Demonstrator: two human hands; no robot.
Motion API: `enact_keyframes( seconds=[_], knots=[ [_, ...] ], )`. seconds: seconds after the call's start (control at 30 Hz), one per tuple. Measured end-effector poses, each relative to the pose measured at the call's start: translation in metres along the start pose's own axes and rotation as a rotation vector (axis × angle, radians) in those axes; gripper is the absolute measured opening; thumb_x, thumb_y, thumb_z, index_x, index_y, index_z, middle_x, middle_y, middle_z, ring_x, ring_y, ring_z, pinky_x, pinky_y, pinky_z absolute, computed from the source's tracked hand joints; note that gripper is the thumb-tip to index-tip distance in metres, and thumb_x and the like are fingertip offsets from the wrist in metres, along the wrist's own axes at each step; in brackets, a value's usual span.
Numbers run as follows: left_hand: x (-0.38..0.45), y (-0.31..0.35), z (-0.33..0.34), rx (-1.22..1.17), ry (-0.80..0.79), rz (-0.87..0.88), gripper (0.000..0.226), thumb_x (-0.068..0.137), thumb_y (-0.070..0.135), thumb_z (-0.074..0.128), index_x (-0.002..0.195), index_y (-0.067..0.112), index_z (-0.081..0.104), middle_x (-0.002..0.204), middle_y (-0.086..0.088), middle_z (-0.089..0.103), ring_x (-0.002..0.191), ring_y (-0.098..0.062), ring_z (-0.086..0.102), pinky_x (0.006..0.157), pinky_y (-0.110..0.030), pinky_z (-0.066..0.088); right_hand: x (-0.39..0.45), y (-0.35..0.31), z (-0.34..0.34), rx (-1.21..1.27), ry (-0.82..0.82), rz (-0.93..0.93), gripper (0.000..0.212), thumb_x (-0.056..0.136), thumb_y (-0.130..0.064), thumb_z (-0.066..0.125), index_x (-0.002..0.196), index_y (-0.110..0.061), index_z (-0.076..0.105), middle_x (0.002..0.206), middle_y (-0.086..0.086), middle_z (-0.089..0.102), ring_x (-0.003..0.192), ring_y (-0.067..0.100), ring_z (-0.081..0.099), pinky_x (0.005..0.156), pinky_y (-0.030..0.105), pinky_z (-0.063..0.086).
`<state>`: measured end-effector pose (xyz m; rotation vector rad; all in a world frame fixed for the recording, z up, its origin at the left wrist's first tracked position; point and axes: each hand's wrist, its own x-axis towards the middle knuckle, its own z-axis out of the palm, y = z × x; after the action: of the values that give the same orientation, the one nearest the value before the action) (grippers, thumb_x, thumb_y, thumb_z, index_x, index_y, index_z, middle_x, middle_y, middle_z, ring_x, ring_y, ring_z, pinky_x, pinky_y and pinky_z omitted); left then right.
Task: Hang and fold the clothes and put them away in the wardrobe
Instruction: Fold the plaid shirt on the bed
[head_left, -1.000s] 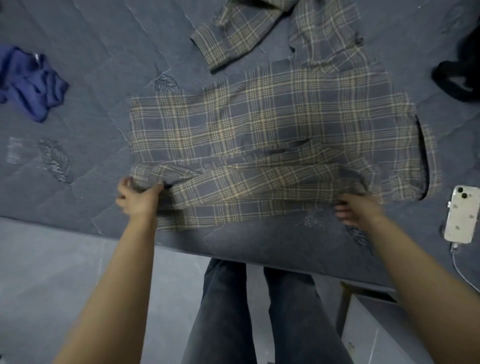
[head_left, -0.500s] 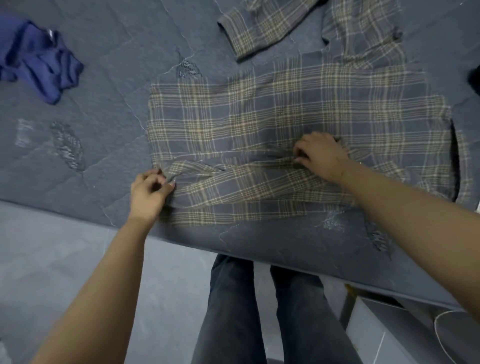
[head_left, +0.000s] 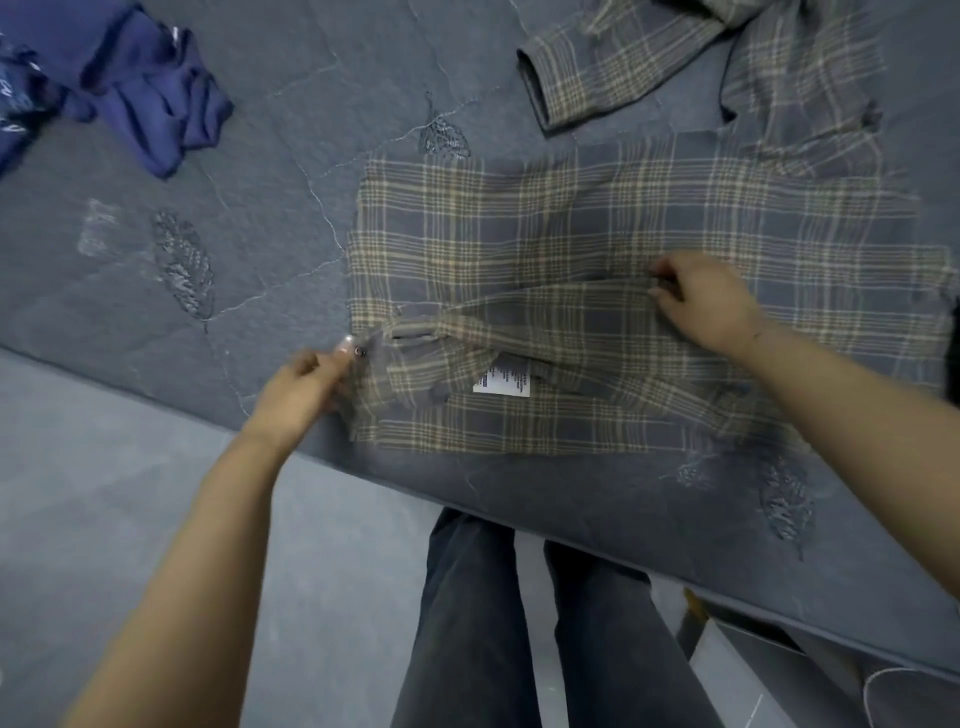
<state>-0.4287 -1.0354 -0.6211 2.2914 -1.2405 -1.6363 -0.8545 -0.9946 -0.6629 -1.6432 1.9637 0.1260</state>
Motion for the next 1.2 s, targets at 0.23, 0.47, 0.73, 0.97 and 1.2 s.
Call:
enact_keyframes(
  seconds=[0.23, 0.47, 0.73, 0.97, 1.2],
  knots=[
    [-0.004, -0.046, 0.048, -0.233, 0.044, -0.145, 0.023, 0.086, 0.039, 0.071, 0.095, 0.021, 0.058, 0.093, 0.004, 0.065, 0.095, -0.019, 0.063, 0.094, -0.042, 0.052, -0.031, -0.090, 0.035, -0.003, 0.096, -0.450, 0.012, 0.086, -0.024, 0.067, 0.089, -0.014, 0.062, 0.088, 0.002, 0.060, 0.083, 0.023, 0.057, 0.074, 0.039, 0.044],
    [0.000, -0.030, 0.047, -0.381, 0.421, 0.068, 0.033, 0.086, 0.017, 0.074, 0.061, 0.021, 0.052, 0.056, 0.008, 0.061, 0.046, -0.001, 0.051, 0.056, -0.021, 0.044, -0.053, -0.091, 0.086, -0.080, 0.066, -0.143, 0.024, 0.101, -0.027, 0.046, 0.110, -0.013, 0.064, 0.110, 0.002, 0.063, 0.105, 0.022, 0.056, 0.090, 0.031, 0.030],
    [-0.017, -0.019, -0.010, -0.468, 0.489, 0.479, 0.029, 0.078, 0.012, 0.079, 0.064, 0.025, 0.058, 0.087, -0.007, 0.057, 0.044, -0.006, 0.053, 0.045, -0.018, 0.044, -0.111, -0.091, 0.069, 0.060, 0.331, -0.501, 0.013, 0.087, 0.001, 0.062, 0.076, -0.005, 0.059, 0.080, 0.008, 0.059, 0.070, 0.022, 0.052, 0.069, 0.032, 0.034],
    [-0.021, -0.087, 0.002, -0.330, 0.012, -0.092, 0.029, 0.091, 0.014, 0.067, 0.071, 0.019, 0.046, 0.056, 0.008, 0.053, 0.045, -0.005, 0.047, 0.043, -0.013, 0.035, -0.103, -0.084, 0.083, 0.117, -0.147, -0.456, 0.015, 0.098, -0.017, 0.055, 0.094, -0.011, 0.068, 0.097, 0.002, 0.064, 0.087, 0.020, 0.059, 0.082, 0.033, 0.042],
    [-0.012, -0.064, 0.013, -0.519, -0.081, -0.039, 0.011, 0.092, 0.023, 0.065, 0.087, 0.016, 0.060, 0.091, -0.005, 0.068, 0.085, -0.021, 0.067, 0.083, -0.033, 0.053, -0.071, -0.092, 0.071, 0.168, 0.177, -0.436, 0.022, 0.089, -0.010, 0.066, 0.109, -0.002, 0.068, 0.111, 0.013, 0.066, 0.097, 0.029, 0.063, 0.081, 0.039, 0.053]
  ],
)
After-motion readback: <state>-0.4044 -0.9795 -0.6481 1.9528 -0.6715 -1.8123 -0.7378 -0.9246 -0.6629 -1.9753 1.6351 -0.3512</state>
